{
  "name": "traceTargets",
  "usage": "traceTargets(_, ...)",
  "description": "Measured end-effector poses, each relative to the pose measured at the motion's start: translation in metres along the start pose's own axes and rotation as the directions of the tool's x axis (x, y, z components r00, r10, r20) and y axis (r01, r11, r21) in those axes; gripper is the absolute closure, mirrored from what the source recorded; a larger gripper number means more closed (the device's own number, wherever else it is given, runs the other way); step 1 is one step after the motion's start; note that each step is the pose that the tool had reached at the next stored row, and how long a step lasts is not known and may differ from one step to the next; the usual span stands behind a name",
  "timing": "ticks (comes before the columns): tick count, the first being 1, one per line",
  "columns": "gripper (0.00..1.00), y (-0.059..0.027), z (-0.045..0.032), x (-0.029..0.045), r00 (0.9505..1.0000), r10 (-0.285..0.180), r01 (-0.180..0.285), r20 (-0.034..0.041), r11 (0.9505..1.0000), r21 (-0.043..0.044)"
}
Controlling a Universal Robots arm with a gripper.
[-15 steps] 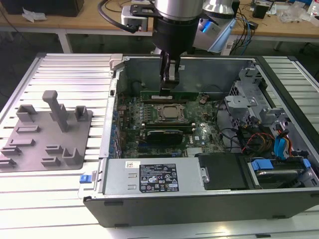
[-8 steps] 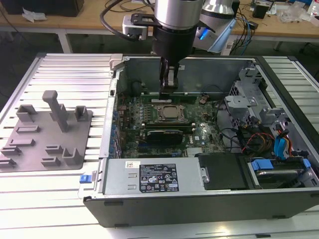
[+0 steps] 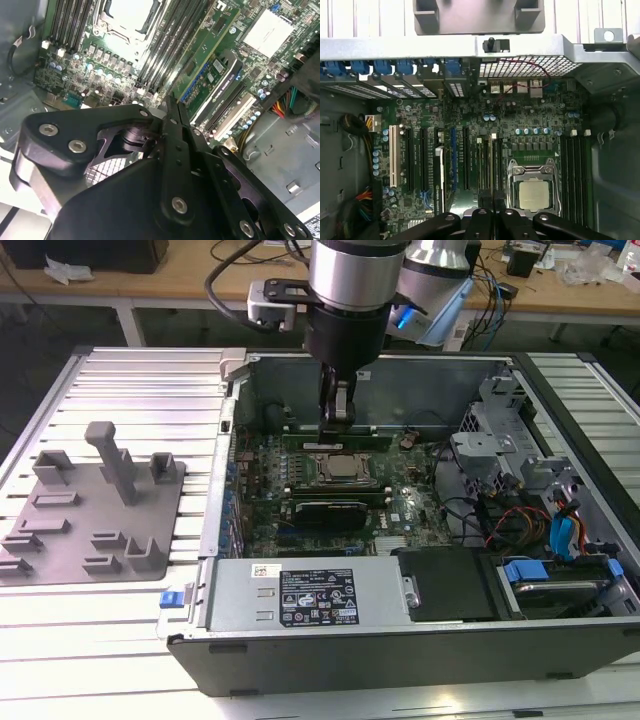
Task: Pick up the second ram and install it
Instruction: 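Pick up the second ram and move it above second insertion slot, then insert the second ram into the second slot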
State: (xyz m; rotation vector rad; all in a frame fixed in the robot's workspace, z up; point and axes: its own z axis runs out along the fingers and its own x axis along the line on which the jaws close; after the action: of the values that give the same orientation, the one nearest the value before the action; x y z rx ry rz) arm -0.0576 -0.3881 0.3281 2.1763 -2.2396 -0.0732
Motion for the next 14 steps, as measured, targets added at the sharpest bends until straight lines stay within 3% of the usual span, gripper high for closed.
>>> traceTargets(8, 0.91, -0.0002, 0.0124, -0.0038, 1.0000, 0.000, 0.000, 0.0009, 1.0000, 0.0000)
traceTargets(14, 0.91, -0.0002, 0.0129, -0.0040, 1.0000, 0.000, 0.000, 0.0008, 1.0000, -0.0001)
